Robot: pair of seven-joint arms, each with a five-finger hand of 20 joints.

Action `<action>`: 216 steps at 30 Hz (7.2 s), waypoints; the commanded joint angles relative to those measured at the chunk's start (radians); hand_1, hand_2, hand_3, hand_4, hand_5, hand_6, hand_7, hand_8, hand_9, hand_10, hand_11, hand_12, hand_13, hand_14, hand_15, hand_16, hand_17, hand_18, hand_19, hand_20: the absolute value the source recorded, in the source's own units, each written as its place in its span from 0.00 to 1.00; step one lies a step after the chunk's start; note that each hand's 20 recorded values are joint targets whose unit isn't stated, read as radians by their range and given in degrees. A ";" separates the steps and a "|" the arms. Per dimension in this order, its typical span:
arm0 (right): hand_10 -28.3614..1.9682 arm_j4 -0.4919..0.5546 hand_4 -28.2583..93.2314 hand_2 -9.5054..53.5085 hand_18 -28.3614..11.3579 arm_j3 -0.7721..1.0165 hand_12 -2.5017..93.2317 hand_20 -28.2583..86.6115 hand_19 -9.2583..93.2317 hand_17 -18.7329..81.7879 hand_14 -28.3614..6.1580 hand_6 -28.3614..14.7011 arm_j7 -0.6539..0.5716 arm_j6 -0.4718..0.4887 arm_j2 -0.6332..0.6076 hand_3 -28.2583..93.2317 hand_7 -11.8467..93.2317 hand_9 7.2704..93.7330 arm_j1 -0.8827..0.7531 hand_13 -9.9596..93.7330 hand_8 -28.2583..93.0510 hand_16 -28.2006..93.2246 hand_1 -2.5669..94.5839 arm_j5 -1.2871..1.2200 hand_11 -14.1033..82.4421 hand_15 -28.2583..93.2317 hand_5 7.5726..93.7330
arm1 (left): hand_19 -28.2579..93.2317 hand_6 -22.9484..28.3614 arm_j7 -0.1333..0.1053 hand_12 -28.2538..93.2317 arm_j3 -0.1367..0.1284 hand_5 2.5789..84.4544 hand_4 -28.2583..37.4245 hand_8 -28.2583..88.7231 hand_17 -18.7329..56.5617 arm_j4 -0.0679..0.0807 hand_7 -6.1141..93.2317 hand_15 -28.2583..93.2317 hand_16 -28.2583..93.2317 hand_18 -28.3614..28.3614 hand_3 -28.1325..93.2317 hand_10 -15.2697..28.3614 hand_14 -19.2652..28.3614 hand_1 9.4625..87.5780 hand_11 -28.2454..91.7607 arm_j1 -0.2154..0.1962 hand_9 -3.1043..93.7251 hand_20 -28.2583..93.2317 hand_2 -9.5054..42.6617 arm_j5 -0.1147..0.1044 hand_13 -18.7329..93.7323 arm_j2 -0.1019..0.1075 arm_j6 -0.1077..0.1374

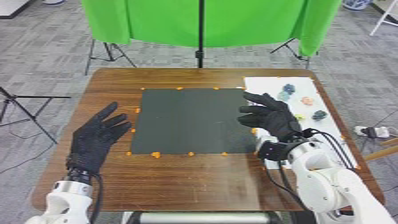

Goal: Arrange flowers

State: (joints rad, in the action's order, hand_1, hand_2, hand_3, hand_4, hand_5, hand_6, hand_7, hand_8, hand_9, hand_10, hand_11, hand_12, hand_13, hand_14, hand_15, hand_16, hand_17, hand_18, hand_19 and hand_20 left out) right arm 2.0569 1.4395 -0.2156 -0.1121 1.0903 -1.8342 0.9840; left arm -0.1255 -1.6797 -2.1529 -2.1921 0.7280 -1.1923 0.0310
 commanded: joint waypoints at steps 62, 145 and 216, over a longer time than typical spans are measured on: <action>0.20 0.058 0.05 0.03 0.01 -0.434 0.21 0.39 1.00 0.58 0.38 0.37 -1.044 0.425 -0.165 0.84 0.27 0.71 0.192 0.78 0.15 0.32 0.42 1.295 0.65 0.82 0.70 | 0.70 0.61 -0.032 0.33 -0.053 0.41 0.09 0.16 0.15 -0.030 0.19 0.67 0.17 1.00 0.87 0.82 1.00 0.20 0.45 -0.045 0.40 0.21 0.29 0.004 0.41 0.042 0.030; 0.52 -0.542 0.00 0.00 0.07 -0.990 0.25 0.64 1.00 0.68 0.58 0.54 -0.650 0.297 0.392 0.84 0.37 0.94 0.830 0.96 0.39 0.38 0.59 1.288 0.70 0.81 0.94 | 0.74 0.61 -0.015 0.33 0.067 0.41 0.10 0.16 0.16 -0.003 0.19 0.68 0.17 1.00 0.87 0.83 1.00 0.21 0.45 0.280 0.40 0.21 0.29 -0.011 0.41 0.192 0.026; 0.28 0.099 0.02 0.04 0.01 0.015 0.19 0.42 0.98 0.51 0.39 0.51 -0.935 0.139 -0.382 0.85 0.24 0.74 -0.038 0.76 0.14 0.32 0.40 1.208 0.51 0.78 0.63 | 0.76 0.60 -0.113 0.33 -0.058 0.40 0.08 0.16 0.16 -0.063 0.19 0.68 0.17 1.00 0.87 0.82 1.00 0.19 0.44 -0.040 0.39 0.17 0.30 -0.041 0.41 0.109 0.087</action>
State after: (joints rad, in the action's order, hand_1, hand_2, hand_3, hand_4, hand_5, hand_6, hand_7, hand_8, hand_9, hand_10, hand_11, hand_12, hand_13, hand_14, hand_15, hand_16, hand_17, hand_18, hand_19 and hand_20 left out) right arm 2.2045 1.3696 -1.0804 0.0069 0.7771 -1.7172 2.1476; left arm -0.2393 -1.7439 -2.2190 -2.2163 0.6931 -1.0698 0.1176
